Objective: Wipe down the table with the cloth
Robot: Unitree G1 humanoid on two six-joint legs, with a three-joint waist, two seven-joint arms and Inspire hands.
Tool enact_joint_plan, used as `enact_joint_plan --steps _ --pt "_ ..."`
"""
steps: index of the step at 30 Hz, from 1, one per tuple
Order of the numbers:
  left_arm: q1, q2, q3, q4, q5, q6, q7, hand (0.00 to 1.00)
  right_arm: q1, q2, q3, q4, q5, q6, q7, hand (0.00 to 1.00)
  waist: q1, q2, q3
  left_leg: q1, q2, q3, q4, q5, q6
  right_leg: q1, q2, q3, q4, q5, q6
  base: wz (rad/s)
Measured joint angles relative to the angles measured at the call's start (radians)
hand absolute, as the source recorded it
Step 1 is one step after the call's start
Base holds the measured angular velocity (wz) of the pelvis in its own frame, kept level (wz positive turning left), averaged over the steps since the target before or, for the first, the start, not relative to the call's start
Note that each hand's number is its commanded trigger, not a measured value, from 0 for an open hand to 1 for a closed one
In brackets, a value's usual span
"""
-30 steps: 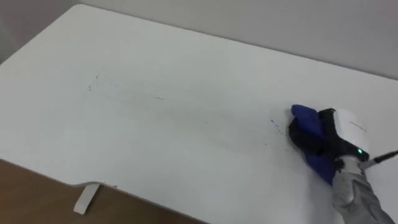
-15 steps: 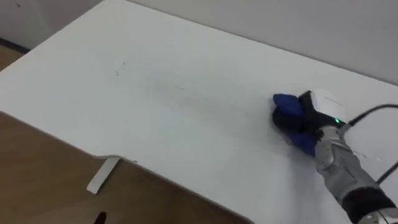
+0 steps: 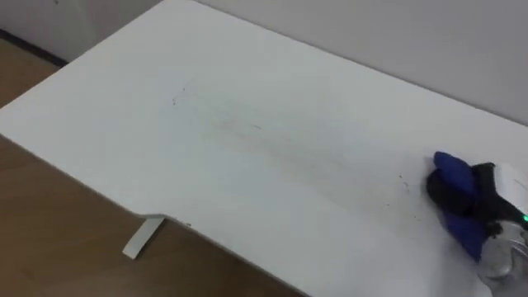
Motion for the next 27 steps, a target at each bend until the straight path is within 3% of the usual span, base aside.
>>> enact_joint_plan --steps 4,6,7,8,9,11,12,14,16,20,21,23,24,25,27 --pt "-0.041 -0.007 -0.026 -0.039 -0.023 -0.008 0.001 0.0 -0.001 0.01 0.04 -0.025 0.002 0.053 0.011 1.0 0.001 0.007 0.002 0.027 0.008 0.017 -0.015 -0.002 0.001 0.0 0.005 0.039 0.005 -0.001 -0.004 -0.36" --pt "-0.061 -0.01 -0.062 -0.037 -0.046 -0.012 0.006 0.0 -0.028 0.042 0.087 -0.055 0.001 0.122 0.017 1.0 0.037 0.007 0.0029 0.039 0.015 0.025 -0.02 -0.002 0.001 -0.008 0.015 0.073 0.003 0.0 -0.006 -0.39" --pt "-0.066 -0.012 -0.071 -0.03 -0.044 -0.012 0.008 0.0 -0.038 0.055 0.099 -0.067 -0.003 0.135 0.019 1.0 0.049 0.006 0.0032 0.039 0.017 0.026 -0.021 -0.003 -0.001 -0.014 0.018 0.083 0.005 0.001 -0.007 -0.54" --pt "-0.082 -0.015 -0.088 -0.001 -0.037 -0.011 0.012 0.0 -0.063 0.081 0.144 -0.093 -0.014 0.164 0.024 1.0 0.083 0.006 0.0038 0.041 0.021 0.026 -0.023 -0.003 0.0 -0.027 0.026 0.104 0.005 0.01 -0.019 -0.46" --pt "-0.093 -0.015 -0.104 0.029 -0.037 -0.002 0.018 0.0 -0.119 0.11 0.211 -0.095 -0.024 0.171 0.036 1.0 0.095 0.005 0.0056 0.04 0.029 0.027 -0.02 -0.002 -0.002 -0.04 0.036 0.119 0.008 0.015 -0.027 -0.41" --pt "-0.1 -0.022 -0.117 0.065 -0.038 0.011 0.015 0.0 -0.203 0.157 0.261 -0.119 -0.069 0.169 0.078 1.0 0.122 0.007 0.0106 0.025 0.036 0.026 -0.017 0.001 -0.008 -0.058 0.045 0.124 0.007 0.02 -0.034 -0.11" --pt "-0.095 -0.025 -0.122 0.066 -0.039 0.021 0.012 0.0 -0.256 0.179 0.282 -0.134 -0.085 0.165 0.09 1.0 0.136 0.01 0.0201 0.022 0.039 0.024 -0.015 0.002 -0.01 -0.059 0.05 0.123 0.0 0.022 -0.038 0.0" --pt "-0.08 -0.027 -0.123 0.064 -0.038 0.037 -0.002 0.0 -0.316 0.191 0.284 -0.135 -0.108 0.142 0.101 1.0 0.16 0.013 0.0257 0.012 0.037 0.014 -0.015 0.003 -0.01 -0.06 0.048 0.108 0.0 0.019 -0.038 0.18" --pt "-0.052 -0.029 -0.117 0.064 -0.043 0.048 -0.004 0.0 -0.344 0.192 0.284 -0.14 -0.129 0.133 0.103 1.0 0.184 0.016 0.0239 0.013 0.031 0.004 -0.019 0.002 -0.009 -0.057 0.042 0.097 0.0 0.016 -0.036 0.24" --pt "-0.005 -0.032 -0.102 0.063 -0.039 0.058 -0.005 0.0 -0.278 0.164 0.28 -0.128 -0.134 0.109 0.098 1.0 0.156 0.01 0.0218 0.016 0.017 -0.012 -0.017 0.002 -0.006 -0.021 0.029 0.043 0.001 0.011 -0.028 0.41" --pt "-0.003 -0.032 -0.1 0.063 -0.036 0.058 -0.006 0.0 -0.229 0.152 0.272 -0.11 -0.143 0.092 0.098 1.0 0.131 0.009 0.0208 0.018 0.01 -0.012 -0.014 0.002 -0.005 -0.009 0.024 0.039 0.001 0.008 -0.023 0.41" --pt "0.005 -0.034 -0.076 0.06 -0.033 0.053 -0.007 0.0 -0.141 0.151 0.204 -0.11 -0.125 0.02 0.047 1.0 0.083 0.008 0.0204 0.027 0.004 -0.01 -0.016 0.002 -0.005 0.007 0.019 0.034 -0.002 0.004 -0.017 0.2" --pt "0.013 -0.034 -0.05 0.045 -0.021 0.052 -0.004 0.0 -0.103 0.15 0.162 -0.109 -0.117 0.003 0.026 1.0 0.05 0.004 0.0182 0.034 0.002 -0.003 -0.016 0.002 -0.005 0.015 0.016 0.034 -0.002 0.001 -0.012 0.0" --pt "0.015 -0.034 -0.036 0.036 -0.009 0.05 -0.003 0.0 -0.079 0.147 0.141 -0.109 -0.109 0.0 0.015 1.0 0.041 0.004 0.0156 0.036 0.002 0.008 -0.017 0.002 -0.004 0.015 0.015 0.035 -0.002 0.0 -0.01 -0.13" --pt "0.011 -0.034 0.006 0.019 -0.007 0.016 0.002 0.0 0.001 0.131 0.056 -0.109 -0.096 -0.008 -0.006 1.0 -0.001 -0.004 0.0027 0.048 0.002 0.031 -0.018 0.0 -0.001 0.022 0.011 0.042 -0.002 -0.001 -0.009 -0.15"
